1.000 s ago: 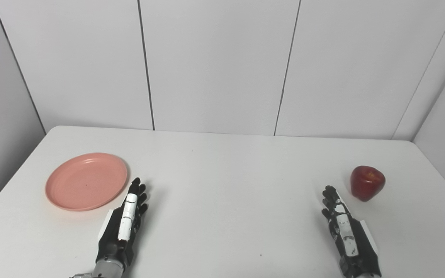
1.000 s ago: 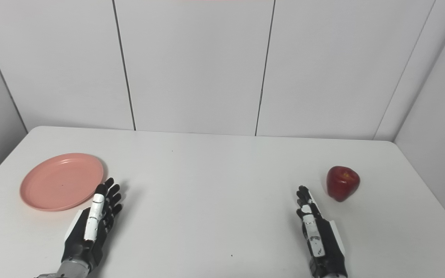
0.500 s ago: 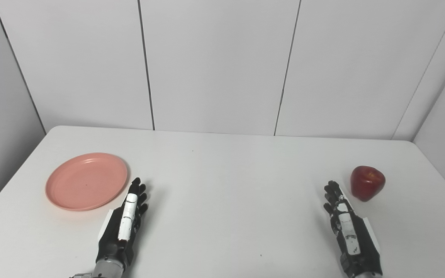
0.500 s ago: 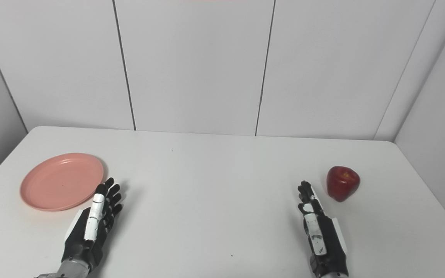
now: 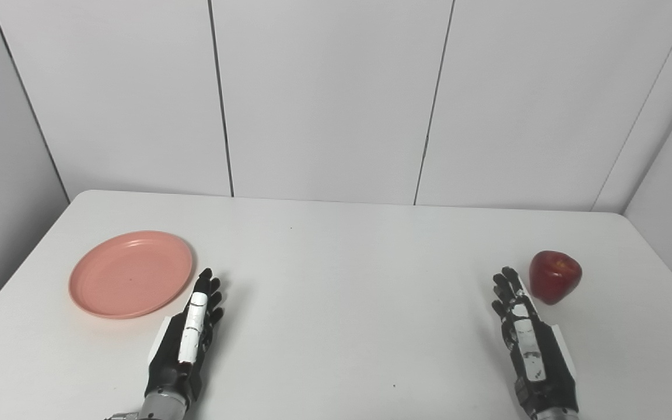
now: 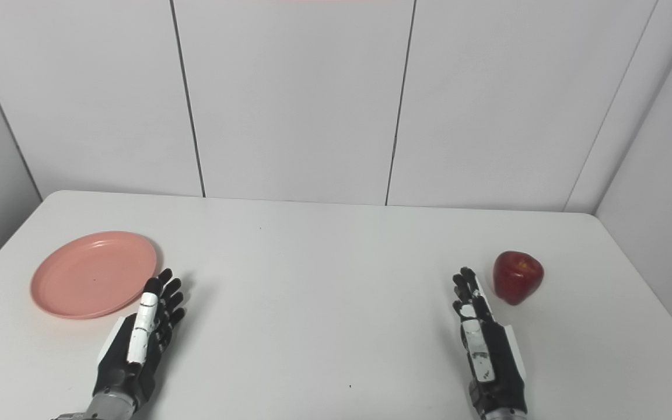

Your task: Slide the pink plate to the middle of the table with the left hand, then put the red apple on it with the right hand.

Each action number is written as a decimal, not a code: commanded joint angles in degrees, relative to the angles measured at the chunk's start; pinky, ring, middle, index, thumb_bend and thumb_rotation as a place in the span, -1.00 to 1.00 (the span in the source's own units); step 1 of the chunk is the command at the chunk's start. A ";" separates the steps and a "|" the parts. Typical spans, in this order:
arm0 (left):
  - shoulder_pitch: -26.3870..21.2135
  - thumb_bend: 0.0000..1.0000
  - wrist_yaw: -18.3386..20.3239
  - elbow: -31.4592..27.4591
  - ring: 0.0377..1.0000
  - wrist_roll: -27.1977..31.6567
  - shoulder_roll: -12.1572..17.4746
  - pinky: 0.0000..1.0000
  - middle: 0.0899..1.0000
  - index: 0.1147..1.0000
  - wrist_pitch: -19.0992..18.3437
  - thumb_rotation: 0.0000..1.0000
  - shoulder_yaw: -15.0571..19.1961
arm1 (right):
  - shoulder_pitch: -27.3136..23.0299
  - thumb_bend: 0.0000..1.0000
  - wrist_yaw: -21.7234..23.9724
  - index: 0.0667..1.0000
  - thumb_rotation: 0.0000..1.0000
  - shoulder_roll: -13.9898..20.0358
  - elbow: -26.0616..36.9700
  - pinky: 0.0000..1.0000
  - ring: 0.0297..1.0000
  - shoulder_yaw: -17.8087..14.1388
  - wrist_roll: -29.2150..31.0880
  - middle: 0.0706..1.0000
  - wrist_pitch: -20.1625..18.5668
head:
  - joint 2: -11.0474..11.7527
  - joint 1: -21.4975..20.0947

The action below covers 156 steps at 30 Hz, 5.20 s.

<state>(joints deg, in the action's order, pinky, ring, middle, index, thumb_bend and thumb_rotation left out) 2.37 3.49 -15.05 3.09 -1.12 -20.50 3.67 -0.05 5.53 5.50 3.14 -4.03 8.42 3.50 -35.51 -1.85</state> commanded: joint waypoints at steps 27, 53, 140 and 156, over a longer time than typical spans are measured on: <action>1.45 0.36 0.78 -1.11 1.00 -0.31 2.48 1.00 1.00 1.00 0.67 1.00 -0.30 | 0.07 0.86 -0.67 0.89 0.85 -0.54 0.93 1.00 0.99 0.42 -0.84 0.90 -0.93 | -0.28 -0.43; 2.08 0.28 -0.41 0.50 1.00 -1.04 0.22 1.00 1.00 1.00 2.47 1.00 -1.67 | 0.65 0.81 2.05 0.90 0.84 1.66 -2.96 1.00 1.00 -0.69 2.53 0.93 2.23 | 5.17 5.05; -15.27 0.66 -5.18 -3.68 0.63 -0.40 2.87 0.67 0.62 0.63 11.77 1.00 -0.09 | -2.66 0.67 8.79 0.94 0.92 6.98 -14.51 0.87 0.91 -3.80 8.89 0.90 0.78 | 15.66 21.42; -25.77 0.85 -1.30 16.64 0.43 0.20 18.50 0.34 0.46 0.50 28.96 0.90 7.20 | -1.70 0.73 8.79 0.94 0.79 6.22 -12.04 0.81 0.87 -4.47 9.18 0.85 0.24 | 13.86 21.33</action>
<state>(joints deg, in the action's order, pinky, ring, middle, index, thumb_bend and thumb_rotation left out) -20.51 2.47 2.20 3.86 15.83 6.52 10.50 -4.47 13.83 13.28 -7.33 -8.69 16.74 2.45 -21.62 19.42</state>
